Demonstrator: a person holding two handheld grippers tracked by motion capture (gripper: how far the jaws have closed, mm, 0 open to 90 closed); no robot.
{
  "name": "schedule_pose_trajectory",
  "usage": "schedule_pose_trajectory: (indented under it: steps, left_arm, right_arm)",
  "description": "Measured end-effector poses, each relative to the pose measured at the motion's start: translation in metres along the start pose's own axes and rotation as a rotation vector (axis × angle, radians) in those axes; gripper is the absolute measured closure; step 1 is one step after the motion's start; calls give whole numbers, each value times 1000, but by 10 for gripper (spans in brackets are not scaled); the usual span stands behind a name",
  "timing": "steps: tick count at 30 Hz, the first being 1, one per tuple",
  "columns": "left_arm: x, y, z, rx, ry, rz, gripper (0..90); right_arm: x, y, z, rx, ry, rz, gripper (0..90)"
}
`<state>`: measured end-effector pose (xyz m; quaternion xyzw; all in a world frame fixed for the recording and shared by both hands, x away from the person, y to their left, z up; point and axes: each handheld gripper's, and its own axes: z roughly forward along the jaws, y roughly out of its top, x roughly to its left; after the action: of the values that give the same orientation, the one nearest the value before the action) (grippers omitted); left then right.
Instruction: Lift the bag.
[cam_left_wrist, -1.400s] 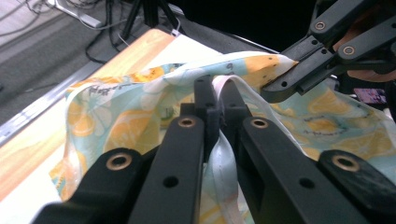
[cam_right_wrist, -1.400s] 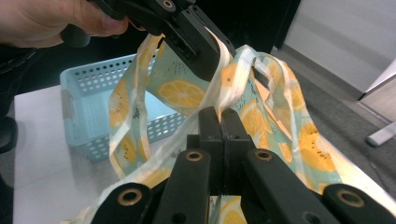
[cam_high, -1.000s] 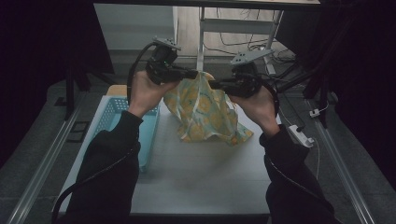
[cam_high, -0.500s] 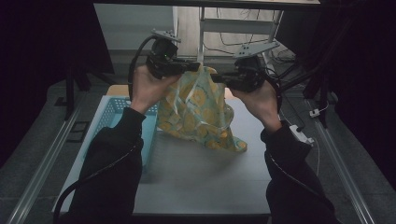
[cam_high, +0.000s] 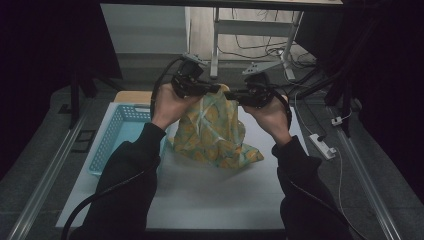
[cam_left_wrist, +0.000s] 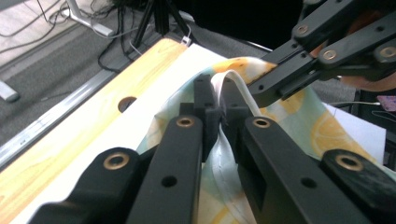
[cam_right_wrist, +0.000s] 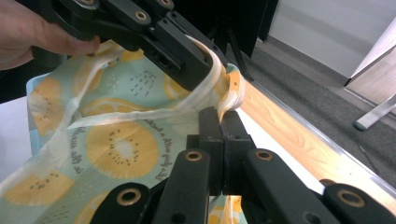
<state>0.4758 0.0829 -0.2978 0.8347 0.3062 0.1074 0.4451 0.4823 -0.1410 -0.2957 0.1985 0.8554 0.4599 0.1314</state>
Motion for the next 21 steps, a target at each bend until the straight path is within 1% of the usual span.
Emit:
schedule_pose_trajectory:
  steps: [2,7,9,10,11,14,16,18,21]
  left_arm:
    - [2,-4,5,11,1,0,880]
    - [6,-11,15,19,-6,-18,877]
    - [6,-12,16,22,-3,-11,862]
    - [6,-13,16,18,-1,-9,838]
    - [6,-14,16,12,-1,-3,790]
    - [6,-18,13,-1,-4,7,596]
    - [6,-21,10,-8,-3,20,528]
    - [6,-25,7,-21,0,20,431]
    - [7,-32,0,-37,15,37,320]
  right_arm:
    - [-1,-4,3,6,3,11,898]
    - [-6,-12,9,26,-3,27,894]
    - [-7,-14,10,25,-2,34,879]
    - [-8,-15,9,22,-4,36,864]
    - [-8,-15,9,17,-4,38,841]
    - [-9,-16,5,3,-8,52,756]
    - [-10,-18,2,-8,-10,58,692]
    - [-11,-19,-1,-11,-13,67,640]
    - [-12,-22,-6,-22,-10,84,585]
